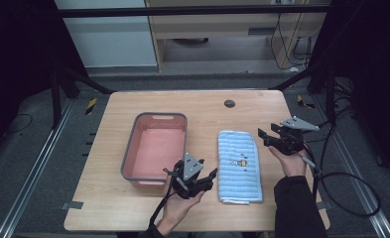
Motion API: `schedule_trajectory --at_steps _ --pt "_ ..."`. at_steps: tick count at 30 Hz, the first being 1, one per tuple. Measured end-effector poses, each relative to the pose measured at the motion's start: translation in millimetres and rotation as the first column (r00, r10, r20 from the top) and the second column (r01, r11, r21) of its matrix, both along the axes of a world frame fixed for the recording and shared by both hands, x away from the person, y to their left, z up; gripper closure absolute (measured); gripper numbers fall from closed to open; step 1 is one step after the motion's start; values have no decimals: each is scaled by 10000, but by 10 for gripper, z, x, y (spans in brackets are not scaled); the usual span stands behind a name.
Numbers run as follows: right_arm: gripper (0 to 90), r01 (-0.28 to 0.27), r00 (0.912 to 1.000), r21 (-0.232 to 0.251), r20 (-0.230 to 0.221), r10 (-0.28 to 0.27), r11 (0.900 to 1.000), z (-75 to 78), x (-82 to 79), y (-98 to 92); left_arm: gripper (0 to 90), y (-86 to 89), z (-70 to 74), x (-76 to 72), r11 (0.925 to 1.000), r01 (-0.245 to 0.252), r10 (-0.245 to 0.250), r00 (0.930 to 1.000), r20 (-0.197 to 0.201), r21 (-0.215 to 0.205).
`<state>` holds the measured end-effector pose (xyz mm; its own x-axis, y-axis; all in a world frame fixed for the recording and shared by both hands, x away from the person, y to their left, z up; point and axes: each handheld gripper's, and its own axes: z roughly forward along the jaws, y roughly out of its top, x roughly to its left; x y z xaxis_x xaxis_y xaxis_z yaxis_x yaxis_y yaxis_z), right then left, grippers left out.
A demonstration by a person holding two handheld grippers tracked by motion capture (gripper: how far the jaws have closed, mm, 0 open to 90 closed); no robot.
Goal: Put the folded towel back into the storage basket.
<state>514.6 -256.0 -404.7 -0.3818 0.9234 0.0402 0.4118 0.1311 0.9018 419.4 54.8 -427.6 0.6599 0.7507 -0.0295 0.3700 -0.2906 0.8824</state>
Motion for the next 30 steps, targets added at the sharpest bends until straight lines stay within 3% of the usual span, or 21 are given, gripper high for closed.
schedule_trajectory --at_steps 15,30 --pt "444 -191 9982 -133 -579 183 9997 -256 166 52 473 -191 -292 77 9991 101 -78 9985 -542 419" --pt "442 -349 9887 -465 -1475 277 9983 -615 292 80 497 -311 -557 93 9970 162 -82 9945 -1047 763"
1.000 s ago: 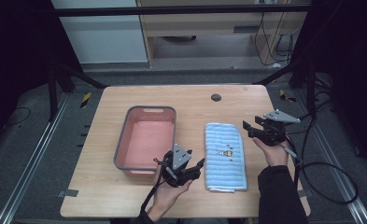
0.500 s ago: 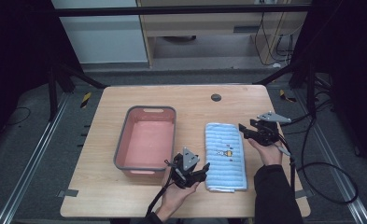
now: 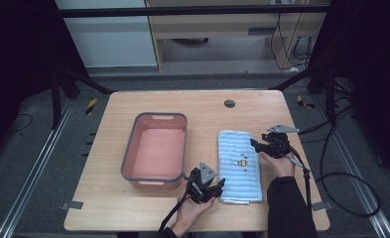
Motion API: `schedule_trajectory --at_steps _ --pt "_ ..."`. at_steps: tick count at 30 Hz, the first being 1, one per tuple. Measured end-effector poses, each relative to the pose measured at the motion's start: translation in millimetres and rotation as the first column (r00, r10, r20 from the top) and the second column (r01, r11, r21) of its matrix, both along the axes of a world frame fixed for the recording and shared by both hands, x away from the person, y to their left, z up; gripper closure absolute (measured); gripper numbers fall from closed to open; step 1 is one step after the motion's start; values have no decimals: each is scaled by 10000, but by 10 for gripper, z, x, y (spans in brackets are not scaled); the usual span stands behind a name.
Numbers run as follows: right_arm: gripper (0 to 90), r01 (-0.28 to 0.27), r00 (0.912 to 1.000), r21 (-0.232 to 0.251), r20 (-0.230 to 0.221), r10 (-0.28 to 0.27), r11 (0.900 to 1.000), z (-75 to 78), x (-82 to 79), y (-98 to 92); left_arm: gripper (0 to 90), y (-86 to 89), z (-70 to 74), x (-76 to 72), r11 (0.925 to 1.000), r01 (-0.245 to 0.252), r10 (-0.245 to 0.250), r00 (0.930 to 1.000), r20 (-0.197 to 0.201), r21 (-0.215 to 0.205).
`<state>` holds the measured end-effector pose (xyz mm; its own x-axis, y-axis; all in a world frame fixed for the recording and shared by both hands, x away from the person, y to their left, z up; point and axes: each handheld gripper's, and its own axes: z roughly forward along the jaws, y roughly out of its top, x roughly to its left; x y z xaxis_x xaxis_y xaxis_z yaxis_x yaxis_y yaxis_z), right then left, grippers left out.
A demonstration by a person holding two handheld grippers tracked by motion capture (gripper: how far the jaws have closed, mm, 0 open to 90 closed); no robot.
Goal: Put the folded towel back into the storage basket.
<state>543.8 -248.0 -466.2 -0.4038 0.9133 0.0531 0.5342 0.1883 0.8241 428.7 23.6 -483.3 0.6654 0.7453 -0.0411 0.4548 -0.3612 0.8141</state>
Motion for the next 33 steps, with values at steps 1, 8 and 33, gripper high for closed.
schedule_trajectory --at_steps 1,8,33 --pt "442 1 10000 40 -45 -1 10000 -16 7 2 499 -10 -20 1 10000 -21 21 10000 -44 -23" --pt "444 94 9993 80 -357 -91 9999 -124 42 15 507 -62 -167 -3 10000 28 -27 9990 -441 35" --pt "637 -190 9899 -74 -1408 178 9998 -361 89 99 704 -156 -235 -25 10000 -9 13 9958 -913 47"
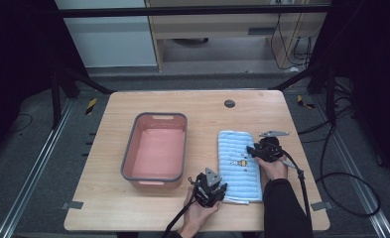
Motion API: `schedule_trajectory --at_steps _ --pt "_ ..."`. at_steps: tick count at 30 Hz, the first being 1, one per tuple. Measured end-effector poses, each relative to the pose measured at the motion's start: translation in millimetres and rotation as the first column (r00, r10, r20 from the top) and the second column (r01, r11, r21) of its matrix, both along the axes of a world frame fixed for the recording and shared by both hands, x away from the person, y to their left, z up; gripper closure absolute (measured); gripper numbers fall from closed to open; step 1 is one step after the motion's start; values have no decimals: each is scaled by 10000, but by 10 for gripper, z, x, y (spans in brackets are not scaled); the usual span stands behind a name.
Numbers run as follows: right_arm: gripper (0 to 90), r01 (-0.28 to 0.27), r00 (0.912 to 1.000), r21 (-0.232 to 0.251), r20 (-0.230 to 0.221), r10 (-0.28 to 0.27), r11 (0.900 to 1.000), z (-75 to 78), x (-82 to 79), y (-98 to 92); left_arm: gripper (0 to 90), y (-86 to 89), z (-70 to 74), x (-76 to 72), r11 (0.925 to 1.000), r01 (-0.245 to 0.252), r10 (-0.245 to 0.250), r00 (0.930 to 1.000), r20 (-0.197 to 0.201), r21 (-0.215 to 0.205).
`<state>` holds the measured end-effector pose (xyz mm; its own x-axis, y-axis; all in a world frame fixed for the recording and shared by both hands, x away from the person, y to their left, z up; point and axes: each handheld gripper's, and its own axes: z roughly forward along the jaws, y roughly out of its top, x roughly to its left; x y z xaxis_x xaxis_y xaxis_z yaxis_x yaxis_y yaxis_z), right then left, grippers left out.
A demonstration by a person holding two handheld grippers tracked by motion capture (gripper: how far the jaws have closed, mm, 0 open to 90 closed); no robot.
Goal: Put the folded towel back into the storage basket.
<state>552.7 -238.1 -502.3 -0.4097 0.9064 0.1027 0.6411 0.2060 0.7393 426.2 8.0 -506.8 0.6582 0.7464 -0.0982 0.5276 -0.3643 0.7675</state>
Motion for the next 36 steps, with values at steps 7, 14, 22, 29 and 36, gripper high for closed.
schedule_trajectory --at_steps 7,14,22,29,36 --pt "790 -163 9997 387 -186 170 9991 3 -8 16 825 -24 14 -9 10000 -30 30 10000 -64 -49" --pt "827 -268 9996 339 36 267 9991 69 -44 33 862 29 33 -2 9987 -28 22 9999 -117 -503" --pt "830 -409 9972 777 663 358 9961 283 -151 10 864 146 206 -5 9944 7 6 9999 119 -1061" --pt "830 -533 9906 1008 1309 399 9935 511 -239 18 864 213 390 -43 9907 142 -82 9990 449 -1354" --pt "830 -495 9831 1076 1806 294 9930 701 -303 48 864 263 592 -80 9890 353 -234 9962 835 -1438"
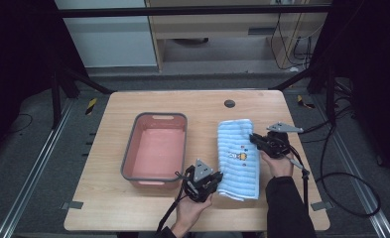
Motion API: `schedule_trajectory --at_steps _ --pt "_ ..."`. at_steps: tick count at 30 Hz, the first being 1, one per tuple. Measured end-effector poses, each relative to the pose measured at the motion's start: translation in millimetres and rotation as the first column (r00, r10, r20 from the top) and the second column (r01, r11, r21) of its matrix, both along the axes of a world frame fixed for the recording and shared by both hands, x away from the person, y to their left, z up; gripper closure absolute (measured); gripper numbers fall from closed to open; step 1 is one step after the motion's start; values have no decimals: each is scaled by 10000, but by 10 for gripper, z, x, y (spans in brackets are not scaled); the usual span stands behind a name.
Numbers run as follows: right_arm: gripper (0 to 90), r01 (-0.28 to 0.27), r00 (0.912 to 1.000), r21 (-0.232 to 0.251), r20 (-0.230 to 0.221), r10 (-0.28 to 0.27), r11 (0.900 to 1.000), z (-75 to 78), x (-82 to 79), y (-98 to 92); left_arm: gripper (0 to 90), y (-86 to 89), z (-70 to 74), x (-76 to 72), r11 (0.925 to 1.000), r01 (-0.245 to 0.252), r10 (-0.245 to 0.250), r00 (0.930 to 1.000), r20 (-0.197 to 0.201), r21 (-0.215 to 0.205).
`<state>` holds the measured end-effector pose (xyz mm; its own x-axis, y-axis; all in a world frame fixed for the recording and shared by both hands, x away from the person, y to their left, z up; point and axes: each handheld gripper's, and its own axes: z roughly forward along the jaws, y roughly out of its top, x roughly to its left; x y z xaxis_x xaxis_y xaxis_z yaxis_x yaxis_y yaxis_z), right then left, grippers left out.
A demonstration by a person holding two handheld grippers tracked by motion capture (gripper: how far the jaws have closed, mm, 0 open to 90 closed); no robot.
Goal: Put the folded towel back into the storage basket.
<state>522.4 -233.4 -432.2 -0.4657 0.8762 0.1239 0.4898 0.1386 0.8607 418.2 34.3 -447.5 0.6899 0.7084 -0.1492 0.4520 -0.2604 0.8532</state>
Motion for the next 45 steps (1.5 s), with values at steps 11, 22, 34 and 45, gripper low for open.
schedule_trajectory --at_steps 11,22,34,45 --pt "830 16 9958 99 913 -25 10000 339 -84 148 864 156 300 -48 10000 -32 34 9973 730 -16" --pt "829 -152 9895 -22 1439 154 9999 674 -85 397 864 369 562 -68 9997 -243 251 9933 1127 -88" --pt "830 -355 9834 186 1784 317 9992 921 -67 644 864 615 763 -72 9978 -648 661 9855 1561 -132" --pt "830 -646 9787 180 1963 599 9977 1115 17 941 864 917 931 -80 9943 -1016 1059 9762 1893 -323"
